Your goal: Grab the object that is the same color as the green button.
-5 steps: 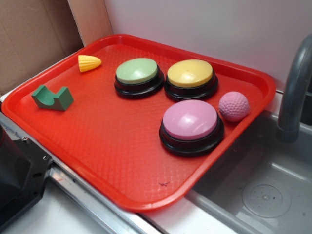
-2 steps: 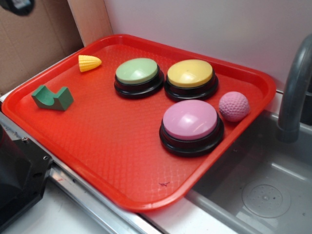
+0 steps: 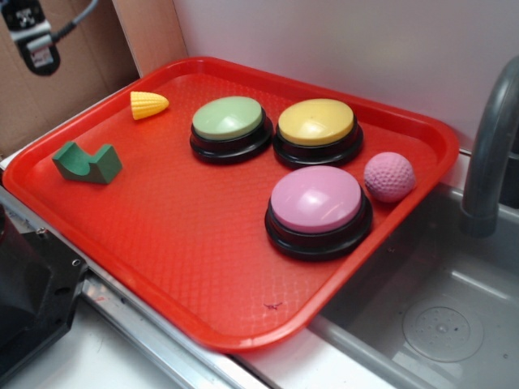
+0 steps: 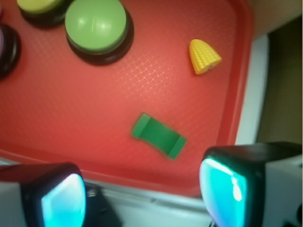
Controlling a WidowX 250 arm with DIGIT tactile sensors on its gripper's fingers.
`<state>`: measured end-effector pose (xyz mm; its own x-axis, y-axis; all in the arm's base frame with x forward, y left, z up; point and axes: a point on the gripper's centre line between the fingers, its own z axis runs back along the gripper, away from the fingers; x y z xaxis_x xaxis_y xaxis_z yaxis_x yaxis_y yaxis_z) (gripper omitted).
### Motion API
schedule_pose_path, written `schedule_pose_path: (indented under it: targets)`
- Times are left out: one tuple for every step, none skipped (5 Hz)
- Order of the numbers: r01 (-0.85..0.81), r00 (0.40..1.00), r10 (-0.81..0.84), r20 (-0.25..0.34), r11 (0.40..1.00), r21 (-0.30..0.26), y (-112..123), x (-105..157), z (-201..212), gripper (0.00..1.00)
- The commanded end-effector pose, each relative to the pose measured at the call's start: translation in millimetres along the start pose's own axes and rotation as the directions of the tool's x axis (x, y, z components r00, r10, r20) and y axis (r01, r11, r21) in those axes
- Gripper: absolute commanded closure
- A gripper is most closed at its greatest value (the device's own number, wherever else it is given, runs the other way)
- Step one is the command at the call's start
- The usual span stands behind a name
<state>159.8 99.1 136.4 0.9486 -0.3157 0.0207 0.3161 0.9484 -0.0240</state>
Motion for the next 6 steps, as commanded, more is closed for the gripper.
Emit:
schedule_pose_path:
  targets:
    - [0.347, 0.936, -0.348, -0.049, 0.937, -0.032, 6.2, 9.2, -72.7, 0.00]
    - [0.349, 0.936, -0.350, -0.021, 0.936, -0.032, -0.3, 10.5, -100.0, 0.00]
    - [0.373, 0.927, -0.374, -0.016, 0.927, -0.042, -8.8, 8.2, -110.9, 0.00]
    - [0.345, 0.938, -0.346, -0.033, 0.938, -0.027, -13.7, 12.7, -126.9, 0.21]
    - [0.314, 0.949, -0.313, -0.030, 0.949, 0.010, -14.9, 19.1, -132.4, 1.00]
    - [0.231, 0.973, -0.229, -0.026, 0.971, 0.056, -14.8, 27.2, -115.6, 1.00]
